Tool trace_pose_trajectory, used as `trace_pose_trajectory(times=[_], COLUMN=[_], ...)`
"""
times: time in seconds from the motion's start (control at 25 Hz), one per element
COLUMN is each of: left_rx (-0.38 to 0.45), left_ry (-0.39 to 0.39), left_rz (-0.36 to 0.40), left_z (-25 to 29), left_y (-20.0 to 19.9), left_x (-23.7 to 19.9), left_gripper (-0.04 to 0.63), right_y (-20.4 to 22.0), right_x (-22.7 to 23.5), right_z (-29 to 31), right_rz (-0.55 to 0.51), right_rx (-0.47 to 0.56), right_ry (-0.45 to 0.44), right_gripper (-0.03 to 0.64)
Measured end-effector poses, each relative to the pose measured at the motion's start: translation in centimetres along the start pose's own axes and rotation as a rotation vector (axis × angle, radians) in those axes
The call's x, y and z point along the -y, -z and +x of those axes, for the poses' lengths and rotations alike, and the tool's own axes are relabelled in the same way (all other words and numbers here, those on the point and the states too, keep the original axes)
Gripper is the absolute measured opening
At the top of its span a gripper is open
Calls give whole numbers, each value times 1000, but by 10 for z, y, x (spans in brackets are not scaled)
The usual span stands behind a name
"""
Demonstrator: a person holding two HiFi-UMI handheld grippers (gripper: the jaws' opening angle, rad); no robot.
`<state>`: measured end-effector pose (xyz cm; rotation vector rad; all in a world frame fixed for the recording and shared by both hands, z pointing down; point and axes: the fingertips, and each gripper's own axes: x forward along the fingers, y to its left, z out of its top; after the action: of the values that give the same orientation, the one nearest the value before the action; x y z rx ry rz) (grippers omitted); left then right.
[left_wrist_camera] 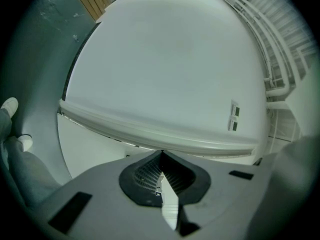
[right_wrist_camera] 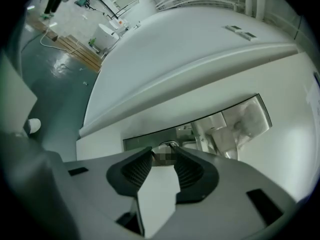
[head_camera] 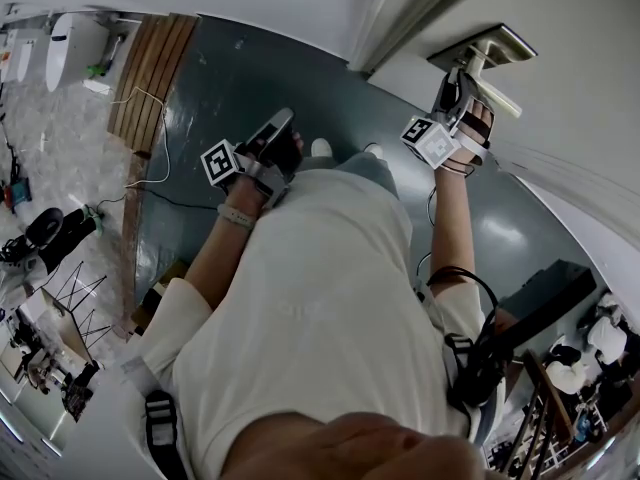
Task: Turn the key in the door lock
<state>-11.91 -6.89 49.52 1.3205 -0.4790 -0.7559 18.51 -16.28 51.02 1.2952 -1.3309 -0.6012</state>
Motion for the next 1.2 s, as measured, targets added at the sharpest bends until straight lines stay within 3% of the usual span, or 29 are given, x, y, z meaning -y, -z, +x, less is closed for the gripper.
trace_pose_trajectory(times=[0.36, 0.72, 1.04, 1.2], left_rx=[2, 6, 12, 16], left_ry=[-1, 4, 2, -1], left_rz=[-11, -22, -23, -24], left_z=[0, 2, 0, -2], left_y=[1, -1, -2, -2], left_x=[-3, -4, -3, -2], left_gripper=[8, 8, 8, 8], right_y=[3, 5, 4, 3], right_x=[2, 2, 4, 5], right_z=[0, 1, 0, -1], right_rz=[83, 284, 580, 837], right_rx=[5, 14, 56, 100], right_ry=[2, -78, -174, -233], right_gripper=[118, 118, 118, 115])
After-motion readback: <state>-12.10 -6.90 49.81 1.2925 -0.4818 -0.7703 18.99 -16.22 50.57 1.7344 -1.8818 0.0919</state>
